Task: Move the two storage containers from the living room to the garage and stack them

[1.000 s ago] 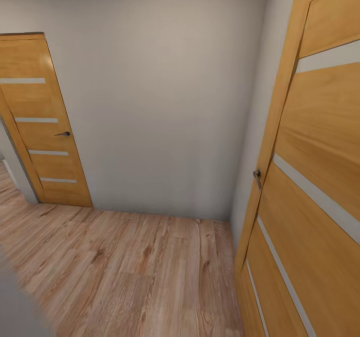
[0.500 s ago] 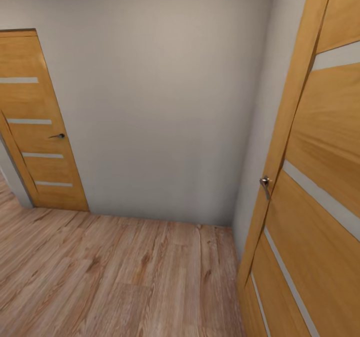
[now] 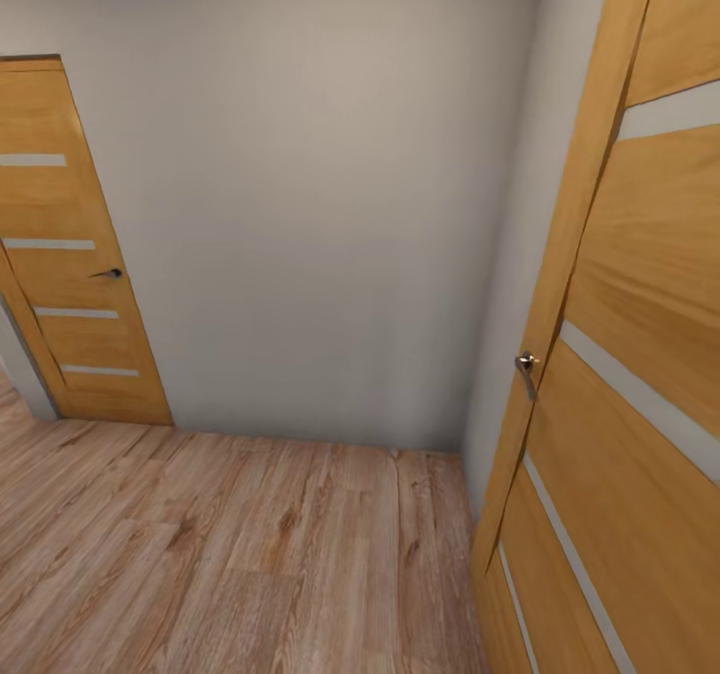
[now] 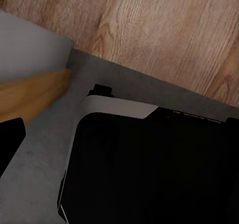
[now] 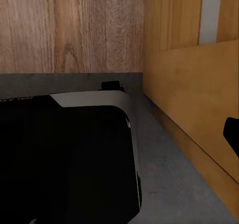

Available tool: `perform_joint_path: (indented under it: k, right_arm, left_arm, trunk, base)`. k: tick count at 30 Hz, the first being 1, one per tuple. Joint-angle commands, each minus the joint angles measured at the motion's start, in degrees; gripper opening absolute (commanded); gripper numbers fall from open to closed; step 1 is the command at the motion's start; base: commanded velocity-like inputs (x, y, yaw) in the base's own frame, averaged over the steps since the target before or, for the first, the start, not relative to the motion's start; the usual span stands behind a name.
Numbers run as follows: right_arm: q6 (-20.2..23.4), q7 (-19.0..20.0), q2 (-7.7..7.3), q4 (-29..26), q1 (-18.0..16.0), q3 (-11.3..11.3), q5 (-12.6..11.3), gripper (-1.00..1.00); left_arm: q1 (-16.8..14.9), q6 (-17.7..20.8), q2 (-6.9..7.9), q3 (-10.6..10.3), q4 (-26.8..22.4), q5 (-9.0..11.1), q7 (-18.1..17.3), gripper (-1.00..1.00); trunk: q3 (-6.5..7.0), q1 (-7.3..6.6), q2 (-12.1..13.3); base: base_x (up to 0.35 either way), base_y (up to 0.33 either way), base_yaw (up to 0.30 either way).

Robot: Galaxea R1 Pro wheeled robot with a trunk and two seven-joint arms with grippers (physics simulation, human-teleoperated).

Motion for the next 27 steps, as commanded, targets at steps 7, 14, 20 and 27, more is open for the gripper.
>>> perform_joint_path:
  k: [7,14,20,27]
  right_arm:
    - [-0.3,0.0,0.02,0.2,-0.1,0.5,-0.5,1.0]
    - [-0.3,0.0,0.02,0.2,-0.1,0.5,-0.5,1.0]
    - [-0.3,0.0,0.02,0.2,-0.1,0.5,-0.5,1.0]
    - [-0.3,0.0,0.02,0.2,-0.1,0.5,-0.5,1.0]
  left_arm:
    - [0.0,0.1,-0.02,-0.2,0.0,0.4,0.2,1.0]
    - [0.0,0.1,-0.02,-0.2,0.0,0.4,0.2,1.0]
    - [0.0,0.1,-0.02,-0.2,0.0,0.4,0.2,1.0]
    - [0.0,0.1,0.0,-0.2,0.0,0.4,0.1,1.0]
  trunk:
    - [-0.11,0.03,-0.1]
    - [-0.11,0.03,-0.1]
    - [-0.11,0.03,-0.1]
    - [-0.11,0.03,-0.1]
  base:
    - [0.056,0.082,-0.001]
    - [0.006,0.009,0.0]
    - [0.0,0.001,0.0]
    - [0.147,0.0,0.0]
